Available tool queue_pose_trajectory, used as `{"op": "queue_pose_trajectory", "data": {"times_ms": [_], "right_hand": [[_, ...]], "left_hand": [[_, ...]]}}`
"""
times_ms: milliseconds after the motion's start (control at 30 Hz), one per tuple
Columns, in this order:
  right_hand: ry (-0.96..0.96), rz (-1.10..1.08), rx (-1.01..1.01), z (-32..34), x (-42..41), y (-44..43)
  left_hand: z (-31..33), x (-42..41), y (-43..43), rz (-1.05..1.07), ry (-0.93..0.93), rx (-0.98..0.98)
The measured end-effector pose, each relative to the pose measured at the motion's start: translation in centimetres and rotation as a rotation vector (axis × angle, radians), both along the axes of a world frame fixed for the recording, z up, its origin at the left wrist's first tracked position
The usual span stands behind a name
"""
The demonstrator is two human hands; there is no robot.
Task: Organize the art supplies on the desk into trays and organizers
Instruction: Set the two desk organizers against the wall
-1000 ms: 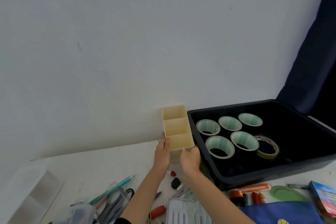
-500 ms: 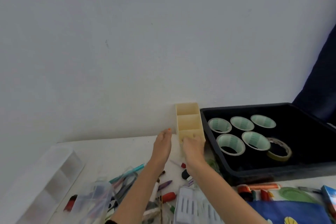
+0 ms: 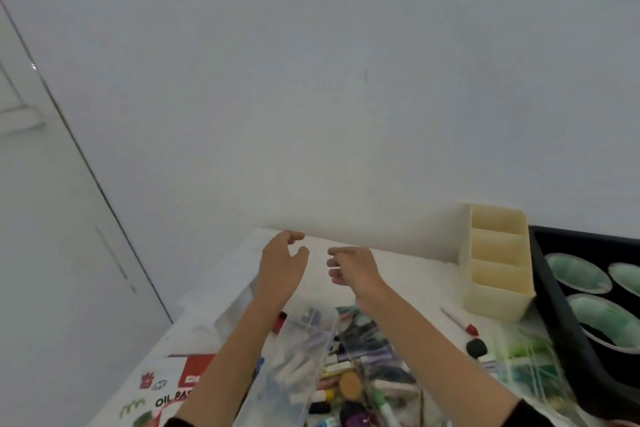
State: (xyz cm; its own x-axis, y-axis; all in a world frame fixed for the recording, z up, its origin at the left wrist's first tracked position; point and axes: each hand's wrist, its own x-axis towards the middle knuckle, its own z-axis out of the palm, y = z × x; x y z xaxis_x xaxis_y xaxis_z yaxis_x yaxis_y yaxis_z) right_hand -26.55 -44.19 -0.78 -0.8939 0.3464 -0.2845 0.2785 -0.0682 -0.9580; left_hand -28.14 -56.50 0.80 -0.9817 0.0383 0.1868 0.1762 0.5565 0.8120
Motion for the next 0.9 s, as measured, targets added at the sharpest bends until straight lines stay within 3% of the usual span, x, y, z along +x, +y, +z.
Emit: {"op": "queue_pose_trajectory", "data": {"times_ms": [100, 233, 333, 500, 667, 900], "right_hand": [[-0.017, 0.101, 0.012, -0.7, -1.3, -2.7], [-0.069, 0.169, 0.049, -1.9, -2.7, -4.5], [-0.1, 0.195, 0.056, -2.5, -3.1, -4.8], [-0.132, 0.187, 0.043, -3.3, -3.5, -4.5], [-0.135, 0.162, 0.054, -3.7, -4.0, -3.9], [0.097, 0.259, -0.326, -1.1, -3.7, -3.0]], "left_hand": [[-0.5, -1.0, -3.8, 0.095, 0.061, -0.213], [-1.8, -2.5, -7.8, 0.141, -0.172, -0.557], [-3.1, -3.0, -9.1, 0.134, -0.28, -0.638], [-4.5, -3.6, -9.4, 0.209, -0.167, -0.53], [-3.4, -3.7, -8.7, 0.236, -0.144, -0.152], [-0.4, -4.3, -4.9, 0.082, -0.05, 0.094]]}}
